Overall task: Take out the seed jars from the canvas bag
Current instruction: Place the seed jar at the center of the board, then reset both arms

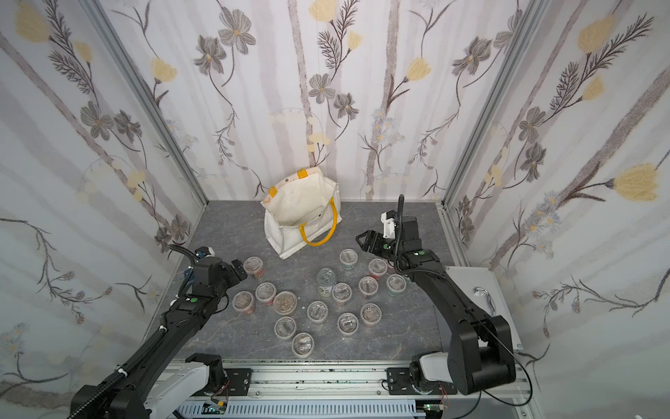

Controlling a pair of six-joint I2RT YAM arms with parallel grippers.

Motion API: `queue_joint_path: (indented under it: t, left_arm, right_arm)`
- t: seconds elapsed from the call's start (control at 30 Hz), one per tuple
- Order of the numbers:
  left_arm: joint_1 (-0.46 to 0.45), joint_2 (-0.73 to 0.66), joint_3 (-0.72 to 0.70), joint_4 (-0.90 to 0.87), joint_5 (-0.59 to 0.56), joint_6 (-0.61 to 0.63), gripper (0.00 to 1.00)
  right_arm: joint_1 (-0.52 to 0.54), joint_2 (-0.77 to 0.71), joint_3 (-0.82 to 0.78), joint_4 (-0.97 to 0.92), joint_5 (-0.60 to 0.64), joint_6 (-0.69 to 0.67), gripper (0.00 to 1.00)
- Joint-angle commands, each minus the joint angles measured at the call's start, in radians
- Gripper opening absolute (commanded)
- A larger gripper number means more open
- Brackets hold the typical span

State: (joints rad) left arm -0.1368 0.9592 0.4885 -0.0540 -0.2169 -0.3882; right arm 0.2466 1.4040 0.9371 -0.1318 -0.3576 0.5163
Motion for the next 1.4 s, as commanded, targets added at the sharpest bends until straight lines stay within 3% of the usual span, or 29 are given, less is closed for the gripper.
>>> queue_joint_path:
  t: [0.0,0.1,0.27,0.37,0.43,0.7,1.03,1.17,1.27,1.37]
  left_arm:
    - [-0.015,0.027,-0.046,0.239,-0.004,0.173,1.0]
    - [-0.061,0.115,-0.007,0.278,-0.027,0.273,1.0]
    - [-0.077,0.164,-0.058,0.505,-0.058,0.322,1.0]
    - [-0.062,0.214,-0.127,0.69,-0.005,0.385,1.0]
    - [-0.049,0.245,-0.14,0.73,0.042,0.398,1.0]
    - [0.032,0.286,-0.137,0.728,0.154,0.34,1.0]
    - [0.065,0.355,-0.175,0.832,0.193,0.309,1.0]
    - [0.081,0.358,-0.173,0.832,0.218,0.302,1.0]
    - [0.088,0.364,-0.165,0.824,0.241,0.301,1.0]
    - [0.095,0.378,-0.144,0.799,0.27,0.303,1.0]
  right_arm:
    - [-0.003,-0.132,-0.085,0.11,0.259,-0.128,1.0]
    - [-0.015,-0.274,-0.272,0.291,0.463,-0.192,1.0]
    - [-0.073,-0.424,-0.559,0.637,0.59,-0.314,1.0]
    - [-0.118,-0.426,-0.692,0.845,0.542,-0.404,1.0]
    - [-0.157,-0.388,-0.739,0.931,0.531,-0.382,1.0]
    - [-0.235,-0.137,-0.82,1.319,0.487,-0.399,1.0]
    - [-0.348,0.002,-0.813,1.464,0.362,-0.365,1.0]
    - [-0.348,0.128,-0.849,1.679,0.318,-0.379,1.0]
    - [-0.335,0.082,-0.834,1.574,0.339,-0.396,1.0]
    - [-0.32,0.116,-0.825,1.611,0.361,-0.405,1.0]
